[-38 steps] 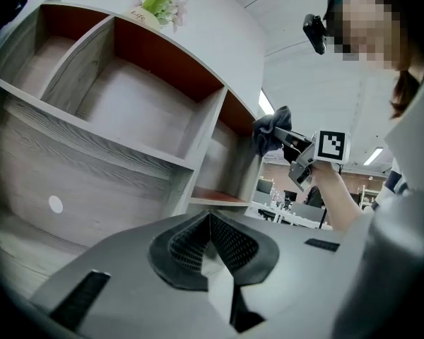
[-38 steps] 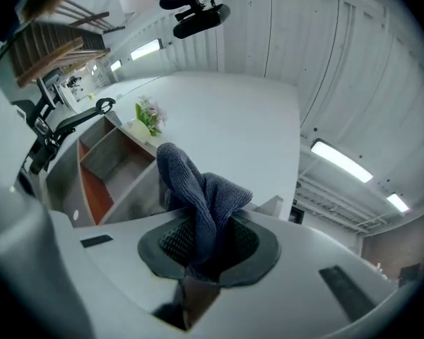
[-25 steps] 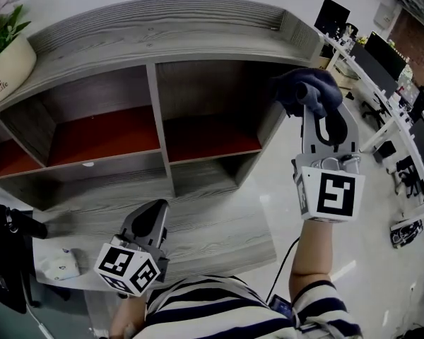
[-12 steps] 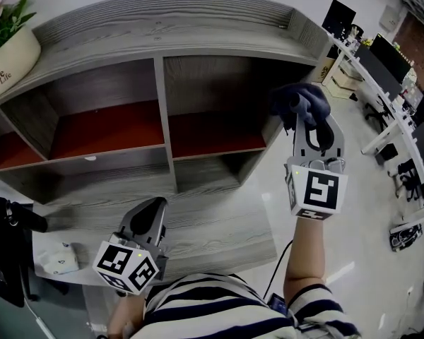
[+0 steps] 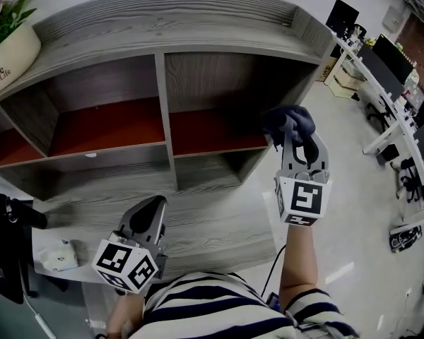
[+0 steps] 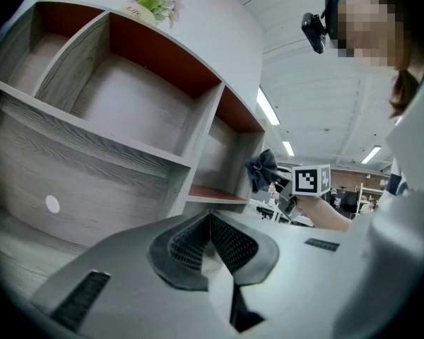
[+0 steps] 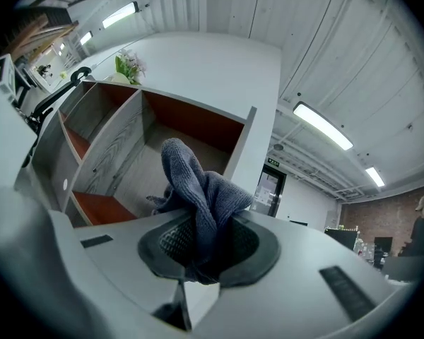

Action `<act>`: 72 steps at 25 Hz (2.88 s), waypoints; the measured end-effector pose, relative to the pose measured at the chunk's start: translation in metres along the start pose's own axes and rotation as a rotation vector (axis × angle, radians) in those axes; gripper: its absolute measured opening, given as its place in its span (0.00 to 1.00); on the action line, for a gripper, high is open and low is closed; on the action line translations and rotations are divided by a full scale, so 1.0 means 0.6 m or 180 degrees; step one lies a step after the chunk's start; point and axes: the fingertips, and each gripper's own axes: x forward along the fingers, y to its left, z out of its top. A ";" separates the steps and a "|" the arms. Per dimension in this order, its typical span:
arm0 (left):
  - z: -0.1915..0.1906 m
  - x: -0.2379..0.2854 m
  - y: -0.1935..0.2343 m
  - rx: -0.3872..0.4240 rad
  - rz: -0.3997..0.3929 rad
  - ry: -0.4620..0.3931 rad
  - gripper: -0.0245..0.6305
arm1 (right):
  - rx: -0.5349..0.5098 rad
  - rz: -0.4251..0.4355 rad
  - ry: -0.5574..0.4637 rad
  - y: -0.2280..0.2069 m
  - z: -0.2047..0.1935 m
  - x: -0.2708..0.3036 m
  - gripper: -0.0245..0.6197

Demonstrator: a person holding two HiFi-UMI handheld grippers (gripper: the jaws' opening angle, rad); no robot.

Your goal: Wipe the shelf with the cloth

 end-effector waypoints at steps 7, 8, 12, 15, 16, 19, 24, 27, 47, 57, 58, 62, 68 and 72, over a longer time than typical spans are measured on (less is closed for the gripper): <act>-0.008 0.002 0.002 -0.0045 0.0031 0.0025 0.06 | 0.0031 0.0066 0.0178 0.018 -0.051 -0.005 0.16; -0.009 0.003 0.002 -0.0050 0.0036 0.0028 0.06 | 0.0049 0.0088 0.0210 0.023 -0.058 -0.006 0.16; -0.011 0.002 0.004 -0.0054 0.0050 0.0034 0.06 | 0.0135 0.0148 0.0375 0.039 -0.094 -0.011 0.16; -0.012 0.003 0.007 -0.0071 0.0073 0.0039 0.06 | 0.0162 0.0167 0.0488 0.049 -0.123 -0.015 0.16; -0.012 0.003 0.008 -0.0069 0.0077 0.0038 0.06 | 0.0174 0.0172 0.0505 0.051 -0.129 -0.015 0.16; -0.011 0.005 0.011 -0.0057 0.0079 0.0024 0.06 | 0.0199 0.0184 0.0512 0.056 -0.135 -0.015 0.16; -0.008 0.007 0.010 -0.0055 0.0066 0.0008 0.06 | 0.0252 0.0250 0.0501 0.063 -0.124 -0.020 0.16; -0.002 0.007 0.011 -0.0054 0.0072 -0.0013 0.06 | 0.0267 0.0285 0.0457 0.067 -0.115 -0.028 0.16; 0.019 -0.011 0.036 -0.0033 0.0185 -0.0129 0.06 | 0.0724 0.0753 0.0353 0.139 -0.073 -0.085 0.16; 0.019 -0.017 0.043 -0.0036 0.0212 -0.0137 0.06 | 0.0966 0.1052 0.0550 0.195 -0.098 -0.113 0.16; 0.019 -0.017 0.043 -0.0038 0.0217 -0.0139 0.06 | 0.0988 0.1076 0.0568 0.200 -0.100 -0.115 0.16; 0.017 -0.016 0.047 -0.0063 0.0233 -0.0149 0.06 | 0.1120 0.1179 0.0644 0.220 -0.111 -0.124 0.16; 0.013 -0.015 0.051 -0.0081 0.0255 -0.0135 0.06 | 0.1228 0.1342 0.0776 0.250 -0.127 -0.138 0.16; 0.010 -0.016 0.056 -0.0101 0.0277 -0.0125 0.06 | 0.1362 0.1426 0.0881 0.263 -0.139 -0.145 0.16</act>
